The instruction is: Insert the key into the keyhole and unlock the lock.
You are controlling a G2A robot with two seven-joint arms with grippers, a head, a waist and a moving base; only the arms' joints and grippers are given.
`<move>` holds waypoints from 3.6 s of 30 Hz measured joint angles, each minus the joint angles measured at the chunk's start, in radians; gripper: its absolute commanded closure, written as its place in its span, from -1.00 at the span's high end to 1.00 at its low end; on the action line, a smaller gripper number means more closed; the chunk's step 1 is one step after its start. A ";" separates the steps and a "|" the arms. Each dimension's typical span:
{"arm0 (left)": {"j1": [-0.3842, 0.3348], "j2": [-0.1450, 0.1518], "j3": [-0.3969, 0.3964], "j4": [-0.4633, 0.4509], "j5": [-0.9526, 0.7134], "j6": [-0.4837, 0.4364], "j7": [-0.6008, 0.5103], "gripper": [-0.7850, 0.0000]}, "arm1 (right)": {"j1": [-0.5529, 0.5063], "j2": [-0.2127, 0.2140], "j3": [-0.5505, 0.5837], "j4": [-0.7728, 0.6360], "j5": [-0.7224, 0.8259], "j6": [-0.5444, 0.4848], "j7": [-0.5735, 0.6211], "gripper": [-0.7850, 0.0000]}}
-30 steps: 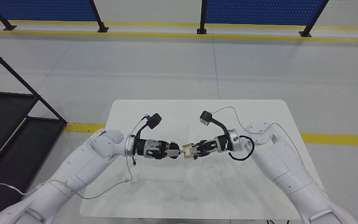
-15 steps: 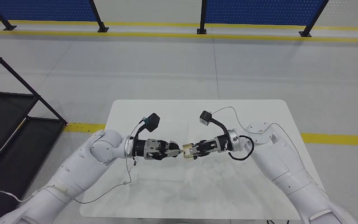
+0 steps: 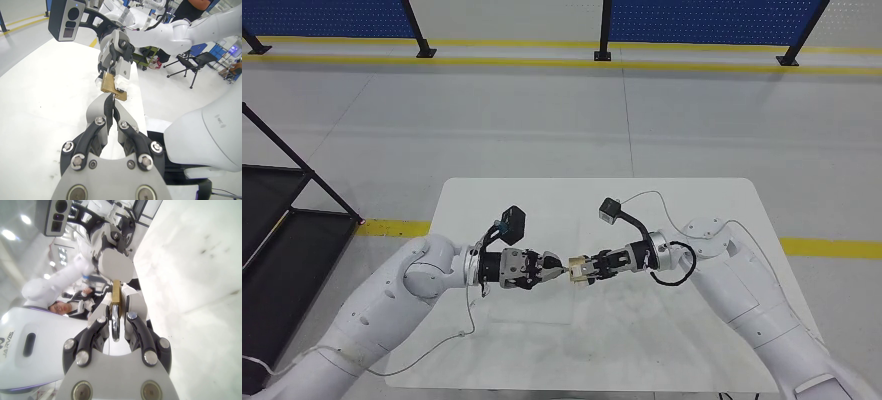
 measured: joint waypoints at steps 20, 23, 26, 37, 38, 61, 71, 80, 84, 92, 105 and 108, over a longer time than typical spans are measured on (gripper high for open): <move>0.103 -0.018 -0.082 -0.078 0.413 0.005 0.322 -1.00 | -0.002 -0.003 0.003 0.010 0.014 -0.002 0.011 -1.00; 0.113 -0.020 -0.089 -0.087 0.464 0.012 0.354 -1.00 | -0.001 -0.004 0.003 0.010 0.014 -0.003 0.011 -1.00; 0.122 -0.023 -0.097 -0.097 0.518 0.023 0.389 -1.00 | -0.001 -0.004 0.003 0.011 0.012 -0.002 0.010 -1.00; 0.164 -0.029 -0.119 -0.126 0.762 0.064 0.578 -1.00 | -0.002 -0.008 -0.001 0.015 0.012 -0.003 0.006 -1.00; 0.168 -0.030 -0.121 -0.127 0.786 0.065 0.595 -1.00 | -0.002 -0.008 -0.001 0.015 0.011 -0.003 0.006 -1.00; 0.214 -0.035 -0.130 -0.150 1.031 0.160 0.758 -1.00 | -0.002 -0.013 -0.006 0.023 0.013 -0.002 0.009 -1.00; 0.227 -0.036 -0.127 -0.163 1.095 0.188 0.778 -1.00 | -0.001 -0.016 -0.006 0.029 0.017 -0.001 0.011 -1.00; 0.259 -0.033 -0.155 -0.167 1.076 0.189 0.801 1.00 | 0.000 -0.018 -0.005 0.034 0.017 -0.005 0.010 -1.00; 0.270 -0.027 -0.212 -0.110 0.977 0.138 0.830 1.00 | 0.001 -0.019 -0.006 0.038 0.019 -0.005 0.010 -1.00; 0.318 -0.011 -0.335 -0.055 0.829 0.056 0.806 1.00 | 0.003 -0.021 -0.004 0.045 0.023 -0.014 0.007 -1.00; 0.352 -0.007 -0.382 -0.059 0.790 0.041 0.799 1.00 | 0.003 -0.022 -0.004 0.046 0.028 -0.012 0.007 -1.00; 0.352 -0.007 -0.382 -0.059 0.790 0.041 0.799 1.00 | 0.003 -0.022 -0.004 0.046 0.028 -0.012 0.007 -1.00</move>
